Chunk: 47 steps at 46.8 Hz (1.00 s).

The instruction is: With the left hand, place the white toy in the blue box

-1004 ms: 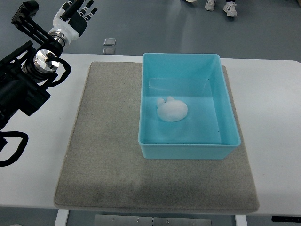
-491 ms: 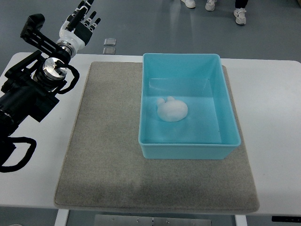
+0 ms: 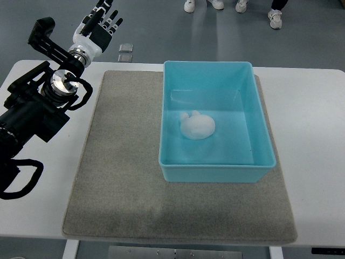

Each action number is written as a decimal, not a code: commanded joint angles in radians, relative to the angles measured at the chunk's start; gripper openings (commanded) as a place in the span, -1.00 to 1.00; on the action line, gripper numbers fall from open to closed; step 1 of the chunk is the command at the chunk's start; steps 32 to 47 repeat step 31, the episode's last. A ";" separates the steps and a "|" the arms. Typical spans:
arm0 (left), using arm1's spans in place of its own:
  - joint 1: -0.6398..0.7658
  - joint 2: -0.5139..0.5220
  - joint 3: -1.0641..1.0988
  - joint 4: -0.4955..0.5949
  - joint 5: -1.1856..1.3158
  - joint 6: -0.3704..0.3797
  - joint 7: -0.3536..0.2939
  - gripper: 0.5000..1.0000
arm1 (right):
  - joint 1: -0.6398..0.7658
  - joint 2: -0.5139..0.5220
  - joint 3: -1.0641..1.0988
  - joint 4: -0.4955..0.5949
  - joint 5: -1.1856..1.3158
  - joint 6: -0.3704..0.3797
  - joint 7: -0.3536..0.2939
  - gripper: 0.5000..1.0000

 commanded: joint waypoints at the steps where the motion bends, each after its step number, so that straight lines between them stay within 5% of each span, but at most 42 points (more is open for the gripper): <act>1: 0.003 0.002 0.000 0.006 0.001 -0.003 0.000 0.98 | 0.001 0.000 0.000 0.000 0.000 0.000 0.000 0.74; 47: 0.001 -0.023 0.000 0.007 0.001 -0.008 0.000 0.98 | 0.001 0.000 -0.002 0.011 -0.014 0.009 0.000 0.74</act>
